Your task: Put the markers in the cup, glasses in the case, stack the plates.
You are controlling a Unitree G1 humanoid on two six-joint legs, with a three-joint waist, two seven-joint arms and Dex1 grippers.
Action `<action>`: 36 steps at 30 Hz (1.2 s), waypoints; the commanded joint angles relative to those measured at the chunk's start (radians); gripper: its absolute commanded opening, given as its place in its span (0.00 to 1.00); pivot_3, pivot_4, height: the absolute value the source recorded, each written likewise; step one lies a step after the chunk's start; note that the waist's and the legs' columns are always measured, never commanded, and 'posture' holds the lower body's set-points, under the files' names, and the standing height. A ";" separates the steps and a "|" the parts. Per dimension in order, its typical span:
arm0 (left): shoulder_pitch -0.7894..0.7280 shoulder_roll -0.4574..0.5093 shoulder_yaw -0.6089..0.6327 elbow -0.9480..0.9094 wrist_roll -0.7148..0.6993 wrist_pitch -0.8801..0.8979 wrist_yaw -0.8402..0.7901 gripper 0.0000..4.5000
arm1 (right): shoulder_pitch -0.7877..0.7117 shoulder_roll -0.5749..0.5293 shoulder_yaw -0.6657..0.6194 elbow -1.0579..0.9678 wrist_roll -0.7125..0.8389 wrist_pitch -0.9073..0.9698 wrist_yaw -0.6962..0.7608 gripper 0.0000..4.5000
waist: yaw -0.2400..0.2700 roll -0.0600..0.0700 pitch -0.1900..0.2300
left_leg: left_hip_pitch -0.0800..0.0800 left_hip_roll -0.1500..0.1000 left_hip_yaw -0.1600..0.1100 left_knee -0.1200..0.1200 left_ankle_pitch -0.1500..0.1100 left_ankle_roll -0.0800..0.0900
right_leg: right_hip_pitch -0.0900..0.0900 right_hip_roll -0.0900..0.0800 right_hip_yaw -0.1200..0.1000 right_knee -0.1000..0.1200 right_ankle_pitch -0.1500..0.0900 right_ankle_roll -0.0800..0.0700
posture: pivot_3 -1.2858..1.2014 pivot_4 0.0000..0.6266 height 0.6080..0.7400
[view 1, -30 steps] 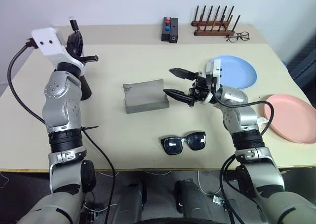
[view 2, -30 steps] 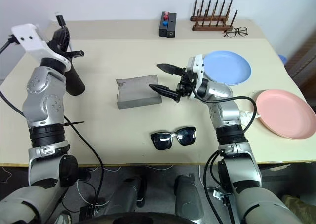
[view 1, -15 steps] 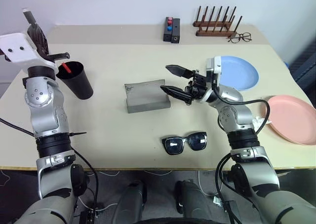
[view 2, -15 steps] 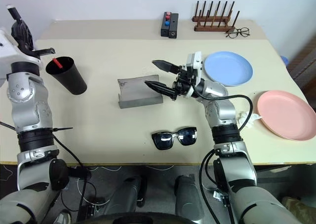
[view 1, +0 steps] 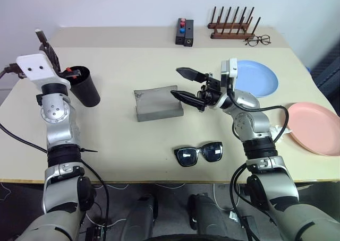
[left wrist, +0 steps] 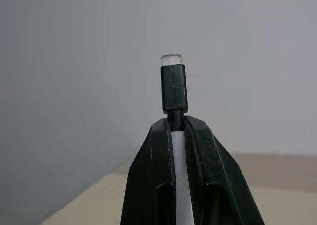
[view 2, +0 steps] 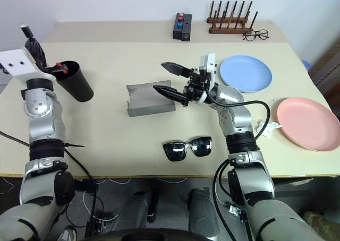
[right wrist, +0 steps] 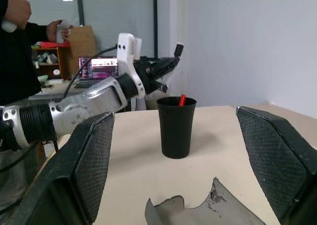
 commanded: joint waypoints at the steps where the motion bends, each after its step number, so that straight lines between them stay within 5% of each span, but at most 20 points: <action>1: -0.050 0.004 -0.016 0.005 0.005 -0.046 0.003 0.01 | -0.004 -0.007 -0.017 -0.049 0.006 -0.007 -0.006 0.90 | -0.001 0.000 0.000 | 0.000 0.000 0.000 0.000 0.000 0.000 | 0.000 0.000 0.000 0.000 0.000 0.000 | 0.52 0.24 1.00; 7: -0.056 -0.011 -0.026 0.030 -0.020 -0.059 -0.027 0.01 | 0.012 -0.016 -0.020 -0.077 0.010 0.002 -0.020 0.90 | -0.003 0.000 0.000 | 0.000 0.000 0.000 0.000 0.000 0.000 | 0.000 0.000 0.000 0.000 0.000 0.000 | 0.52 0.24 1.00; 11: -0.056 -0.014 -0.023 0.032 -0.032 -0.061 -0.040 0.35 | 0.021 -0.020 -0.020 -0.092 0.012 0.006 -0.029 0.90 | -0.003 0.000 0.000 | 0.000 0.000 0.000 0.000 0.000 0.000 | 0.000 0.000 0.000 0.000 0.000 0.000 | 0.52 0.24 1.00; 17: -0.048 -0.018 -0.022 0.040 -0.045 -0.059 -0.050 0.99 | 0.024 -0.022 -0.021 -0.092 0.010 0.004 -0.036 0.90 | -0.003 0.000 0.000 | 0.000 0.000 0.000 0.000 0.000 0.000 | 0.000 0.000 0.000 0.000 0.000 0.000 | 0.52 0.24 1.00; 25: -0.032 -0.040 -0.041 -0.140 -0.198 0.092 -0.208 0.99 | 0.028 -0.038 -0.026 -0.090 0.005 0.002 -0.047 0.90 | -0.003 0.000 0.000 | 0.000 0.000 0.000 0.000 0.000 0.000 | 0.000 0.000 0.000 0.000 0.000 0.000 | 0.52 0.24 1.00; 36: -0.046 0.099 -0.179 -0.387 -0.552 0.742 -0.742 0.99 | 0.111 -0.182 -0.019 -0.142 -0.048 0.046 -0.071 0.90 | -0.005 0.000 0.000 | 0.000 0.000 0.000 0.000 0.000 0.000 | 0.000 0.000 0.000 0.000 0.000 0.000 | 0.52 0.24 1.00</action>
